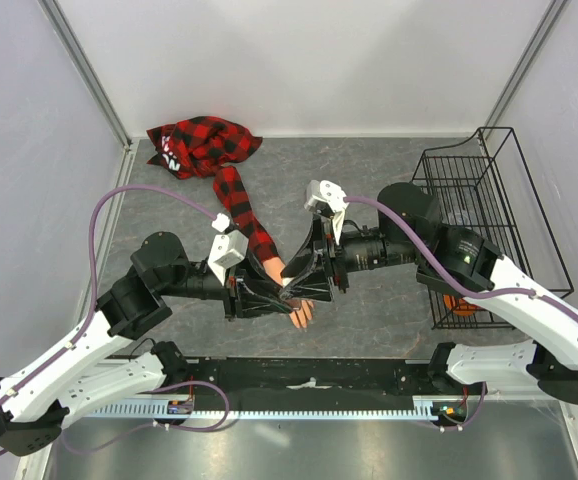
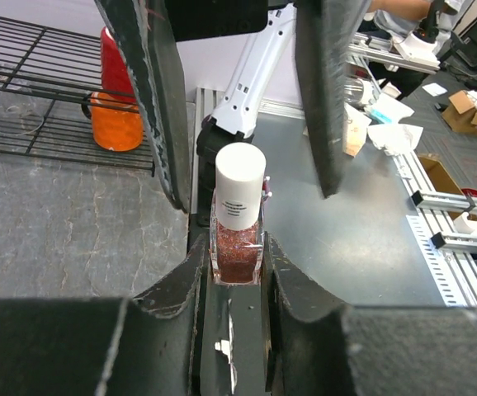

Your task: Paint the nails

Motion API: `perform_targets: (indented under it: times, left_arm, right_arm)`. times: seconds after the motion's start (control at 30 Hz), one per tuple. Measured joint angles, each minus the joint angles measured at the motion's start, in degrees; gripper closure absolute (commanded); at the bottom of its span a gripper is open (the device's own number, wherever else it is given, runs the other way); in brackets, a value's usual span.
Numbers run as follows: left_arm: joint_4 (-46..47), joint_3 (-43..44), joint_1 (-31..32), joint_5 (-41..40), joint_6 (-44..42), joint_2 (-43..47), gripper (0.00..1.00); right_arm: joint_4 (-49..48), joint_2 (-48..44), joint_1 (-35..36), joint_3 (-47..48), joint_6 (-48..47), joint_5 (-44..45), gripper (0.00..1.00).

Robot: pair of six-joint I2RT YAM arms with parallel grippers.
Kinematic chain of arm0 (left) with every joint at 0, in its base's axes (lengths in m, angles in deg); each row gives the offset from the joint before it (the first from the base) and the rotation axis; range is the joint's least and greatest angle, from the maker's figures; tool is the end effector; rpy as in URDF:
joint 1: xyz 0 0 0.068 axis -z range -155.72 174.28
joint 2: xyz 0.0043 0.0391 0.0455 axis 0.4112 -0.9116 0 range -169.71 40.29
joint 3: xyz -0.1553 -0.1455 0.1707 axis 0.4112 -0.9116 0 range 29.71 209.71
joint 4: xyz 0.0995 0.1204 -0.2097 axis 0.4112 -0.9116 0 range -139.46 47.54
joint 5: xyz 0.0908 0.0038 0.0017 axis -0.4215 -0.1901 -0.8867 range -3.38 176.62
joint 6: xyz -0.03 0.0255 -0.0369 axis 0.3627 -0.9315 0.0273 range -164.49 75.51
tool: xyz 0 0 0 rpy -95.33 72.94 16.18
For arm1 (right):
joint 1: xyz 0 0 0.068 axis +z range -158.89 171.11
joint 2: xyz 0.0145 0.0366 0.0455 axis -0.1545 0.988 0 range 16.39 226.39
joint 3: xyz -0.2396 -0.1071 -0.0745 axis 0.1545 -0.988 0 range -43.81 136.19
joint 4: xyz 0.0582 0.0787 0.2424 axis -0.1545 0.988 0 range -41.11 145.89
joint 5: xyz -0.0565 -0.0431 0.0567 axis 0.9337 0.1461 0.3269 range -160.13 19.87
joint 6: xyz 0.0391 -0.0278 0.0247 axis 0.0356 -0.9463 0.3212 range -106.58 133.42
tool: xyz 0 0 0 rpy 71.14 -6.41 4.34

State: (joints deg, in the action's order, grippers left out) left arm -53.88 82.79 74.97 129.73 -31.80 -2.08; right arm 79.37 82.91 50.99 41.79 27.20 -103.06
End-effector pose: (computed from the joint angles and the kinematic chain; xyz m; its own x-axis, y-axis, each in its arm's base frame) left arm 0.0791 -0.1349 0.3947 -0.2268 0.0239 -0.9736 0.9717 -0.0626 -0.2279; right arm 0.0979 0.2074 0.4719 -0.3331 -0.1756 -0.9264 -0.9412 0.0022 0.3380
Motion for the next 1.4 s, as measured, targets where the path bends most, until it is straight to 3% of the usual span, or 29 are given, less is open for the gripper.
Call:
perform_targets:
  times: [0.03,0.07,0.17,0.3,0.5,0.53,0.7,0.8,0.87,0.97,1.03,1.13,1.4]
  left_arm:
    - [0.0,0.0,0.0,0.13,0.0,0.0,0.98]
    - [0.02,0.0,0.0,0.17,-0.02,0.0,0.98]
    - [0.02,0.02,0.02,0.09,0.0,0.02,0.98]
    - [-0.94,0.5,0.24,-4.68,0.0,0.44,0.98]
    - [-4.57,1.29,1.05,-24.06,-0.74,-0.42,0.98]
    - [-5.38,1.84,1.14,-26.53,-1.01,-1.22,0.98]
    - [-8.04,4.39,1.7,-36.24,-3.19,-6.99,0.98]
    - [-8.33,4.72,1.95,-37.13,-3.61,-9.01,0.98]
    - [-7.65,4.72,1.97,-36.52,-3.67,-10.03,0.98]
    - [-6.54,4.72,1.99,-34.21,-3.8,-10.91,0.98]
    - [-5.75,4.72,1.68,-32.13,-3.85,-10.71,0.98]
    - [-6.27,4.63,0.52,-29.18,-3.85,-10.25,0.98]
    - [-6.08,2.73,0.11,-18.45,-3.52,-3.96,0.98]
  right_arm:
    - [-0.07,0.09,-0.02,-0.09,0.07,-0.15,0.61]
    - [-0.07,0.15,-0.07,-0.09,0.09,-0.28,0.74]
    - [-0.22,0.2,-0.11,-0.09,-0.07,-0.26,0.99]
    - [-1.29,0.04,-0.63,-0.52,-0.66,2.16,1.0]
    - [-6.19,-0.07,-0.46,-4.15,-1.88,16.52,1.0]
    - [-6.19,0.28,0.28,-4.26,-1.68,21.22,1.0]
    - [-1.01,6.64,15.43,0.37,2.16,65.02,1.0]
    - [1.16,9.27,18.84,1.2,6.12,77.61,1.0]
    - [2.82,9.75,19.54,1.18,8.07,81.81,0.85]
    - [3.98,9.38,19.85,1.11,9.11,83.1,0.58]
    - [4.0,8.26,20.0,0.72,8.92,81.13,0.46]
    - [3.98,5.22,20.06,-0.2,6.67,76.02,0.38]
    - [4.59,-2.86,14.45,-1.57,0.24,52.02,0.35]
